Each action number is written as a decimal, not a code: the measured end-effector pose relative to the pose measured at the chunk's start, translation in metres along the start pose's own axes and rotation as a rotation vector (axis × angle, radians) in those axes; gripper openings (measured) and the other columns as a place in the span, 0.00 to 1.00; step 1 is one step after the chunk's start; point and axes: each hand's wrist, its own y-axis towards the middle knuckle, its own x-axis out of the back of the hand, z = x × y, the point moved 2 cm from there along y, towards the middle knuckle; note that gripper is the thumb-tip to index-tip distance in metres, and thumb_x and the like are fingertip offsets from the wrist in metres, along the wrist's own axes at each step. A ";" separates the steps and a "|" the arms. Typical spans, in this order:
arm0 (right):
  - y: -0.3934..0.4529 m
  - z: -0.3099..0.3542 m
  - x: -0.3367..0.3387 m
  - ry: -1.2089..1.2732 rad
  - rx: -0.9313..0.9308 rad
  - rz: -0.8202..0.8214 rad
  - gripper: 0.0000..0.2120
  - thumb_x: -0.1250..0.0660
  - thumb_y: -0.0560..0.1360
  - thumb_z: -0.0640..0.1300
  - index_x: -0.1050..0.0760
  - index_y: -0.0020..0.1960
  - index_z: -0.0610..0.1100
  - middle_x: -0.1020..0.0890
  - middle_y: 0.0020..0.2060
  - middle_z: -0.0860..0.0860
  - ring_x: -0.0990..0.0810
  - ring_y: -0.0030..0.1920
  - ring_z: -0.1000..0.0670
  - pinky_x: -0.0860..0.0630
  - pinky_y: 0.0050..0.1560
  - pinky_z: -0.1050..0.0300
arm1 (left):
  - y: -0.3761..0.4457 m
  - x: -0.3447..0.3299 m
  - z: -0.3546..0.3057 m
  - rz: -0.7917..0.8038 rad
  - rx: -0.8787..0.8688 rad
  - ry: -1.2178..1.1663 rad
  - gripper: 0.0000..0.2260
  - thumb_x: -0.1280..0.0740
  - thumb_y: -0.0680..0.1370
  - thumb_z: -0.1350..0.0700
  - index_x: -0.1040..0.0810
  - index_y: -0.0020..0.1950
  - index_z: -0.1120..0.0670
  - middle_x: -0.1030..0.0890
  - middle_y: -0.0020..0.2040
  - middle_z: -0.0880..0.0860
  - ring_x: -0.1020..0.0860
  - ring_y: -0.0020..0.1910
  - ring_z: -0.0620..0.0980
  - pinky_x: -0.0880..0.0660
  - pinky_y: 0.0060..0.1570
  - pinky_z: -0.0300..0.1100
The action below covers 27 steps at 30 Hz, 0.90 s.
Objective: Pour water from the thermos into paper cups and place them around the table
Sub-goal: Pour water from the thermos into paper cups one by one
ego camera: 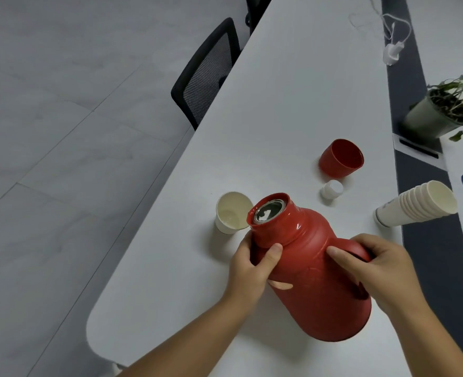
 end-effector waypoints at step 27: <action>0.008 0.010 -0.006 -0.042 -0.033 0.025 0.11 0.25 0.63 0.41 0.25 0.30 0.37 0.26 0.25 0.41 0.29 0.30 0.46 0.33 0.35 0.54 | 0.003 0.002 -0.001 -0.072 0.038 -0.039 0.14 0.34 0.67 0.52 0.26 0.52 0.48 0.22 0.51 0.49 0.20 0.41 0.33 0.25 0.28 0.28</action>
